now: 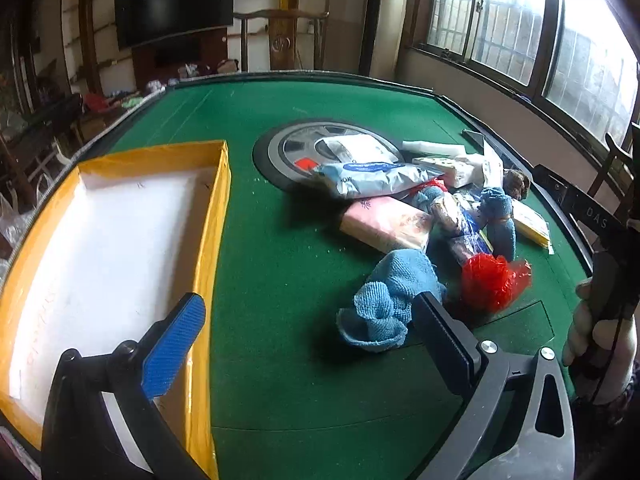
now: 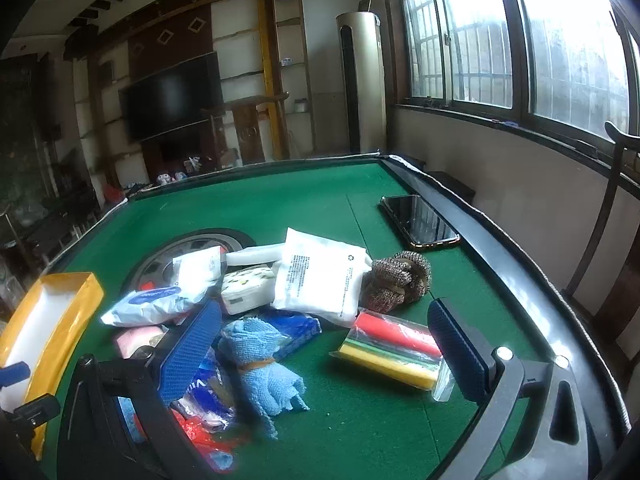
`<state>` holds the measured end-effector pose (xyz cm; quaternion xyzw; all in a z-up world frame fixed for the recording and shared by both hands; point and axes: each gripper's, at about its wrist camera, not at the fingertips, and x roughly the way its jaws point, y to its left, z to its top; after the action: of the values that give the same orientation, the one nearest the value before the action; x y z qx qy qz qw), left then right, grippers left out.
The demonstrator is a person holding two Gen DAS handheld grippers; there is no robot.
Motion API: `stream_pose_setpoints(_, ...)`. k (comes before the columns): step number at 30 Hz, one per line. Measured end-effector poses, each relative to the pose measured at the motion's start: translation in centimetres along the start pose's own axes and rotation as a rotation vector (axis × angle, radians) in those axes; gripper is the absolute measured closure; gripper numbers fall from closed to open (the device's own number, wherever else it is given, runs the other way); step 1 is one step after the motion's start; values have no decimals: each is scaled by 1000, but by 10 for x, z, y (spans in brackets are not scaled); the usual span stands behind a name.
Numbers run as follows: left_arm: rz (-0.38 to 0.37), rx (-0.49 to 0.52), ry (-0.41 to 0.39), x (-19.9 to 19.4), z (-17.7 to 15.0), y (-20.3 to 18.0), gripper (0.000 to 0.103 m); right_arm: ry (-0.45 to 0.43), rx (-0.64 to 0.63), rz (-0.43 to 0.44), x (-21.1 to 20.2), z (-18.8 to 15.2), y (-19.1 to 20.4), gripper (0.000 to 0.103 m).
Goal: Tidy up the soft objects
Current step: 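Grasp the blue towel with the left tool while the right tool grasps the red plastic bag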
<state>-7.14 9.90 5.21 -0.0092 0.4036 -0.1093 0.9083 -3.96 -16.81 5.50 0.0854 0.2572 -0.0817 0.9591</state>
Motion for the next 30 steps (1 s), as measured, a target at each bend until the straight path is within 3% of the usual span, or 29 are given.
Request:
stream_pose_setpoints(4, -44, -20, 16, 14, -1, -10, 0, 52, 6, 19, 9, -4, 1, 1)
stream_pose_setpoints(13, -39, 154, 93, 51, 2, -60, 2, 72, 13, 34, 11, -4, 0, 1)
stream_pose_setpoints(16, -84, 139, 147, 60, -1, -61, 22, 94, 14, 35, 16, -5, 0, 1)
stream_pose_setpoints(17, -85, 144, 150, 60, -2, -63, 46, 101, 12, 37, 17, -5, 0, 1)
stream_pose_setpoints(19, -71, 188, 132, 56, -4, -69, 66, 111, 7, 40, 19, -6, 1, 1)
stream_pose_setpoints(27, -153, 99, 54, 16, -2, -49, 69, 96, -17, 91, 15, -7, 7, 1)
stream_pose_setpoints(30, -173, 63, 19, -9, -1, -32, 69, 106, -51, 174, 8, -11, 19, 1)
